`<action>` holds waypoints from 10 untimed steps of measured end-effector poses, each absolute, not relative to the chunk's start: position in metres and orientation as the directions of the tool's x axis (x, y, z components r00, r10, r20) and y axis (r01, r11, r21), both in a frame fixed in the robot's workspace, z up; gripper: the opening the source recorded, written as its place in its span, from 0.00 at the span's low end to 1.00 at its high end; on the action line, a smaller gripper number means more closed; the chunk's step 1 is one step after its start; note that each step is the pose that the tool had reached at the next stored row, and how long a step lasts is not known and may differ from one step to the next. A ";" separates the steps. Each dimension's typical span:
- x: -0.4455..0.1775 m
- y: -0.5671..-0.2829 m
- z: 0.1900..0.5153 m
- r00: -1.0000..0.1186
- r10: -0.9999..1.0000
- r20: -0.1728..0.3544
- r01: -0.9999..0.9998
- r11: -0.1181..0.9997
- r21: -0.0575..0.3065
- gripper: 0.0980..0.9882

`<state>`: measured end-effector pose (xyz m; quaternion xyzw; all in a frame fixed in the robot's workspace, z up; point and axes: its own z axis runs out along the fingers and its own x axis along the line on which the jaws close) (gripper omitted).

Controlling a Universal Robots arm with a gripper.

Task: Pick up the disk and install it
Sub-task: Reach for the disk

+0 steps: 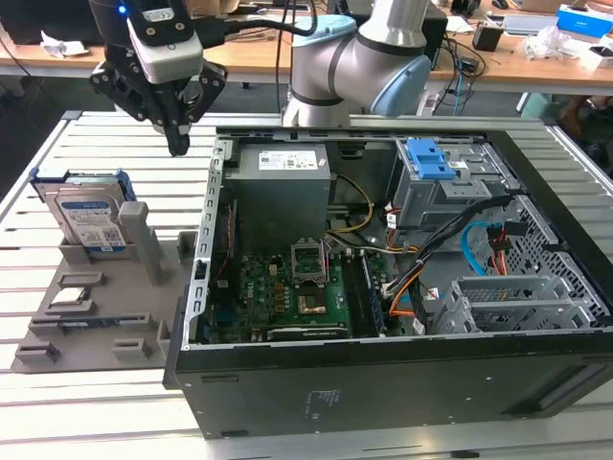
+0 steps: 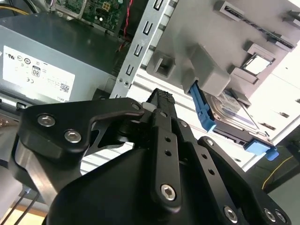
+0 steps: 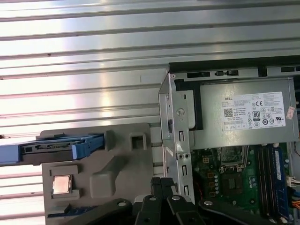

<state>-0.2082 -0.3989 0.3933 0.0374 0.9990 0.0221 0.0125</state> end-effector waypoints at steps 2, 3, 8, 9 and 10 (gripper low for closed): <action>-0.215 -0.399 0.393 -0.997 0.075 -0.023 0.074 0.996 0.045 0.01; -0.219 -0.399 0.393 -0.997 0.075 -0.023 0.074 0.996 0.045 0.01; -0.232 -0.399 0.393 -0.997 0.075 -0.023 0.074 0.996 0.045 0.01; -0.233 -0.399 0.393 -0.997 0.075 -0.023 0.074 0.996 0.045 0.01; -0.235 -0.399 0.393 -0.997 0.075 -0.023 0.074 0.996 0.045 0.01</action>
